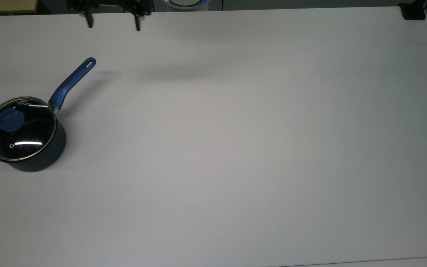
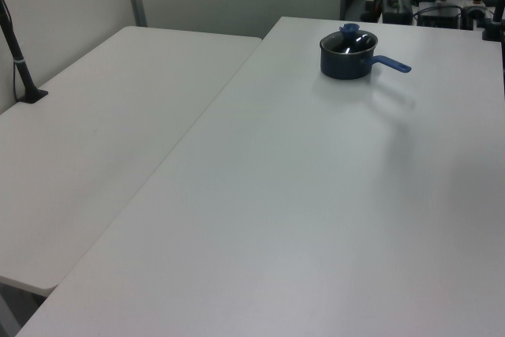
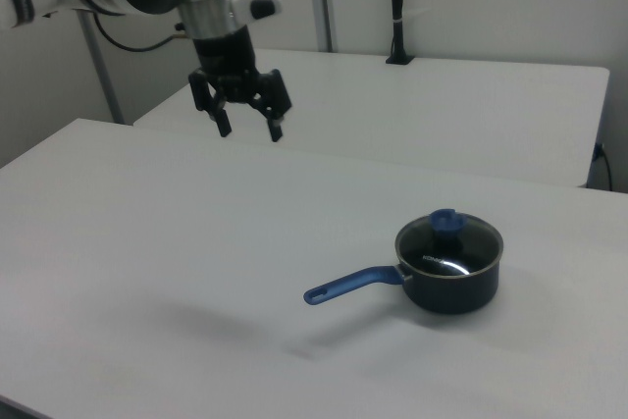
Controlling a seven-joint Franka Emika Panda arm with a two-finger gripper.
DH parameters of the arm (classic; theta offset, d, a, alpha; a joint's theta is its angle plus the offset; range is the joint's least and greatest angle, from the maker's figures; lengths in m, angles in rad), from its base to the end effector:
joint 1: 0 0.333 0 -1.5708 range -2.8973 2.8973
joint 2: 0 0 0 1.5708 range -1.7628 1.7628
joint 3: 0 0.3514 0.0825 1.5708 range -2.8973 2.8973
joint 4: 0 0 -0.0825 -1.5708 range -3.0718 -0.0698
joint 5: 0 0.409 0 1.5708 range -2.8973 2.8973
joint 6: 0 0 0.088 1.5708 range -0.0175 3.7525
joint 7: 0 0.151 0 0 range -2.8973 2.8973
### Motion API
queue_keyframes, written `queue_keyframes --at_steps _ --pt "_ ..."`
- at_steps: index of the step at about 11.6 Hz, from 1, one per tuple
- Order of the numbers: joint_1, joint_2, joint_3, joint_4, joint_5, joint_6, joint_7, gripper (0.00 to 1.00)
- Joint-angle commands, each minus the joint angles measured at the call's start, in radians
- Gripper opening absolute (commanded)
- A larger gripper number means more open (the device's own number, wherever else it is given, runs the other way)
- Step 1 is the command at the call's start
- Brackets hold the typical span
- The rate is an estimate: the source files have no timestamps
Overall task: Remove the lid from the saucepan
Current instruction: 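Move the open gripper over the saucepan's blue lid knob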
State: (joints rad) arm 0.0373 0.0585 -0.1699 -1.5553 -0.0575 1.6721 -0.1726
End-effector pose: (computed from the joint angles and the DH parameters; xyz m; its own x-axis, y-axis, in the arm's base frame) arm 0.6054 -0.0861 0.5990 0.9978 0.0464 0.0464 0.0428 -0.9962 0.0764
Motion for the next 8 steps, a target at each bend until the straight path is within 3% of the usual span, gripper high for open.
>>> queue_keyframes --at_steps 1,5,6,8 --pt "-0.112 0.023 0.006 -0.025 -0.008 0.088 -0.198 1.00" --pt "-0.195 0.133 -0.006 -0.048 -0.008 0.352 -0.118 1.00" --pt "-0.217 0.170 -0.006 -0.048 0.001 0.435 0.007 1.00" --pt "-0.232 0.274 -0.008 -0.039 -0.008 0.655 0.404 1.00"
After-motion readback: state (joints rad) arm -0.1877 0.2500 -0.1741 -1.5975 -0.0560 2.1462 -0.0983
